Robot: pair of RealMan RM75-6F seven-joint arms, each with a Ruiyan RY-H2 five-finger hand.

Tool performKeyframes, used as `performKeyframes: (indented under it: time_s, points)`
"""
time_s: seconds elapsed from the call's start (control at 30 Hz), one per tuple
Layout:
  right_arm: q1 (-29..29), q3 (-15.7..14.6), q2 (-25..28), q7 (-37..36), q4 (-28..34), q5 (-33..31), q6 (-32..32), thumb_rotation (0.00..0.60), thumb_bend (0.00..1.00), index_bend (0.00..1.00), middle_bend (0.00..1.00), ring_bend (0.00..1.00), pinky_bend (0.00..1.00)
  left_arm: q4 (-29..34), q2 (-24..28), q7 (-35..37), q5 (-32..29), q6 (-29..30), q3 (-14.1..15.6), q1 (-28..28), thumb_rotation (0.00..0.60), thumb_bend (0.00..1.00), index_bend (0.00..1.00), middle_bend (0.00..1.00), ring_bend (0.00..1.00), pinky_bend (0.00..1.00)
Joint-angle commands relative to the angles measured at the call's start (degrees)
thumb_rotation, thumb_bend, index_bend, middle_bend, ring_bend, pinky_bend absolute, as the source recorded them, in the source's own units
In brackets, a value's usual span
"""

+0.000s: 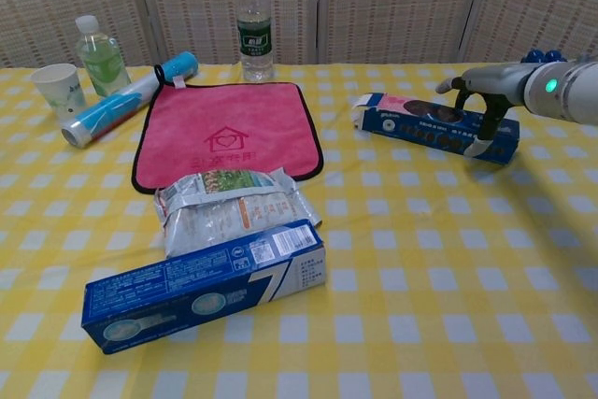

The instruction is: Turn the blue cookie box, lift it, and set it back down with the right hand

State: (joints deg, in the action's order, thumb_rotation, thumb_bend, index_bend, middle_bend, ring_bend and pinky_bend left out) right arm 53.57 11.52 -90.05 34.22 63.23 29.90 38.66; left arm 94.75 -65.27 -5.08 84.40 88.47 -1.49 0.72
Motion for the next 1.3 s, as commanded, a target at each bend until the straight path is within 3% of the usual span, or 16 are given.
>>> performKeyframes:
  time_s: [0.03,0.37,0.7,1.13,1.3]
  points:
    - [0.5,-0.2,-0.6,-1.1,-0.3,1.8,-0.6,0.6,0.04,0.0,0.23,0.06,0.09,0.0,0.0,0.0,-0.1,-0.1,-0.1,-0.1,0.6,0.32,0.0,0.0,0.02,0.01]
    - [1.1,0.7,-3.2,-8.5,-1.4,11.8,-0.7,0.6,0.04,0.0,0.23,0.06,0.09,-0.2,0.2,0.2,-0.3,-0.4,-0.2,-0.3,0.6,0.32,0.0,0.0,0.02,0.01]
    - [-1.1,-2.1,0.1,-13.4,5.6,22.5,0.4,0.6,0.05,0.01,0.25,0.08,0.09,-0.9,0.0,0.9,-0.5,-0.2,0.1,0.2,0.6,0.32,0.0,0.0,0.02,0.01]
    - [-1.7,-2.5,0.6,-12.7,-1.4,18.7,0.0,0.6,0.05,0.06,0.25,0.08,0.09,-0.7,-0.1,0.8,-0.3,-0.1,0.3,0.3,0.6,0.32,0.0,0.0,0.02,0.01]
    - [-1.9,-2.8,-0.2,-12.6,-4.7,17.5,-1.1,0.6,0.11,0.11,0.25,0.08,0.09,-0.6,-0.1,0.5,-0.3,-0.1,0.3,0.4,0.6,0.32,0.0,0.0,0.02,0.01]
